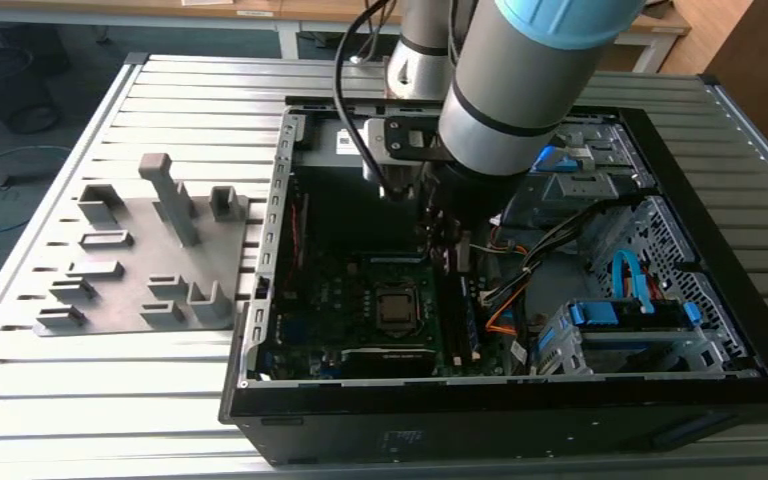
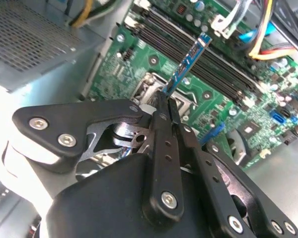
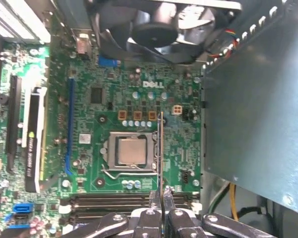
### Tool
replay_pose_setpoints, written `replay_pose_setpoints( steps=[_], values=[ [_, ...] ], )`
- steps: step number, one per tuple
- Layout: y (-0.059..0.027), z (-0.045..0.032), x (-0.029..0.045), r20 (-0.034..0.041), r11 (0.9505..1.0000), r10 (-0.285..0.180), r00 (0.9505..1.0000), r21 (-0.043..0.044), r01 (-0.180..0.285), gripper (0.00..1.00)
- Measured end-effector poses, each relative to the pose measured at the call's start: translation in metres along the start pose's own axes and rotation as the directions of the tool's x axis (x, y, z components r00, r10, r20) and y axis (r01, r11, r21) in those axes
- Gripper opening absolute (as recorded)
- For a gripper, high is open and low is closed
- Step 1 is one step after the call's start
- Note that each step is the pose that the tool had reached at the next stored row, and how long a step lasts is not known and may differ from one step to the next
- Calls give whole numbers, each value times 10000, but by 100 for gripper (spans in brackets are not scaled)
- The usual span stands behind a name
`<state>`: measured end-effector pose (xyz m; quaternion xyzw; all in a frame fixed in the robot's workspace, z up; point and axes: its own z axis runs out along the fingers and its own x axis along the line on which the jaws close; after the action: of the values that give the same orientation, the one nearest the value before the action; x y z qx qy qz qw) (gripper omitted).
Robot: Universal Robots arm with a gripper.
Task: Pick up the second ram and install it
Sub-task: 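Pick up the second ram and move it above second insertion slot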
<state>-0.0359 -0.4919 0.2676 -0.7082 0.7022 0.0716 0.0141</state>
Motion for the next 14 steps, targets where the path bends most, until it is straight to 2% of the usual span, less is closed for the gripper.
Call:
replay_pose_setpoints(
  steps=[4,14],
  values=[
    [2,1,112,0,10000,-1,10000,0,1,13],
    [2,1,130,-1,10000,0,10000,0,0,13]
  ],
)
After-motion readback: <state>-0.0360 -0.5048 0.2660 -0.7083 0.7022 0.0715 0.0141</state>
